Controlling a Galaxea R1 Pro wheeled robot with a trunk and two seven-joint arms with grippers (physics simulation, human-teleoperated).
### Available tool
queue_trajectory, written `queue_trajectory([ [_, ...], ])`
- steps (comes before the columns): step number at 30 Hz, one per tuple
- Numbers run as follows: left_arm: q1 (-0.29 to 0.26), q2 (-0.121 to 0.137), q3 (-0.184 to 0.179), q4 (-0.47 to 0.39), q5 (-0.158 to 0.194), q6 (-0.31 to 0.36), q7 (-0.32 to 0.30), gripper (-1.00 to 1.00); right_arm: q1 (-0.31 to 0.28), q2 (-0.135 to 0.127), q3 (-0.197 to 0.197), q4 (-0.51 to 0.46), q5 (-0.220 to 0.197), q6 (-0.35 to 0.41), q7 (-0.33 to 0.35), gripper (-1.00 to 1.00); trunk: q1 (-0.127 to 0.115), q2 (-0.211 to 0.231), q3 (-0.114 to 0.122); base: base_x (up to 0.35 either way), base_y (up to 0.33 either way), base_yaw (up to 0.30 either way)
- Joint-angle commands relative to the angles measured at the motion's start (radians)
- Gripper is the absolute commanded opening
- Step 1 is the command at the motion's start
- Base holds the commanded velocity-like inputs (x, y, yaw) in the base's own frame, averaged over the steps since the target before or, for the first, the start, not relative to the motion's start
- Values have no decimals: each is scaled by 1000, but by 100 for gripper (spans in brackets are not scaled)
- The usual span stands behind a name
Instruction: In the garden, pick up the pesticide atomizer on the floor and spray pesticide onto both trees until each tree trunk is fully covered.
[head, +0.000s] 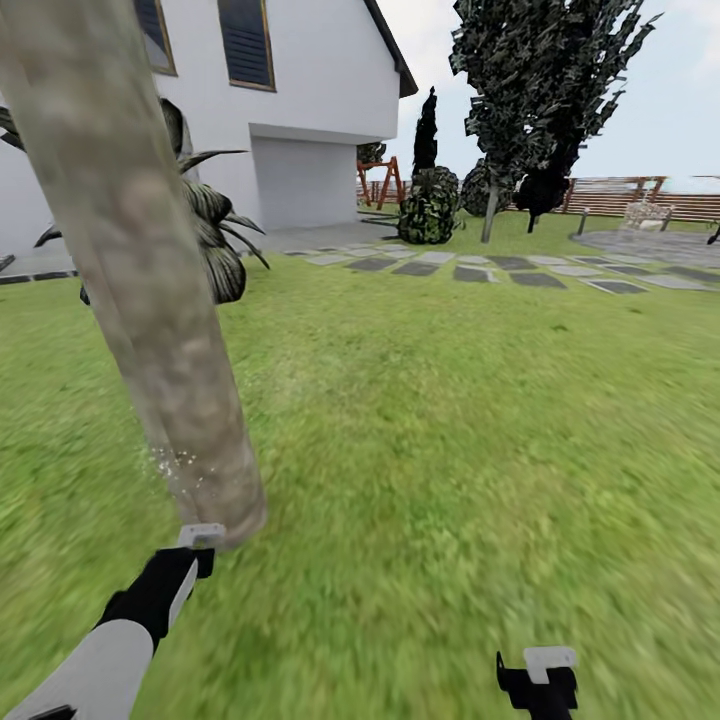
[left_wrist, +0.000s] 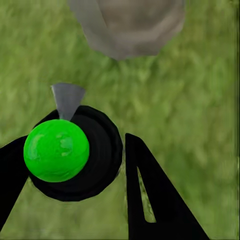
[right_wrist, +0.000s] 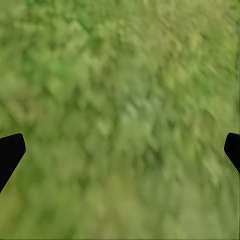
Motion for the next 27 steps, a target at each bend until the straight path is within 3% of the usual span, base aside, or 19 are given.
queue_trajectory([
  [1,0,1,4,8,-7,-31,2,-100,-1,0,-8,1,11,-3,-3,100,0,0,-1,285,-138,117],
  [3,0,4,4,16,-9,-85,4,-100,-1,0,-8,1,11,-3,-3,100,0,0,-1,285,-138,230],
  [6,0,8,11,18,-9,-96,6,-100,-1,0,-8,1,11,-3,-3,100,0,0,-1,285,-138,267],
  [8,0,6,48,18,-10,-99,7,-100,-1,0,-8,1,11,-3,-3,100,0,0,-1,285,-138,275],
  [10,0,6,60,18,-11,-101,7,-100,-1,0,-8,1,11,-3,-3,100,0,0,-1,240,-124,276],
  [27,0,-2,61,18,-16,-104,7,-100,-1,-2,-8,1,11,-3,-3,100,0,0,-1,17,-225,38],
])
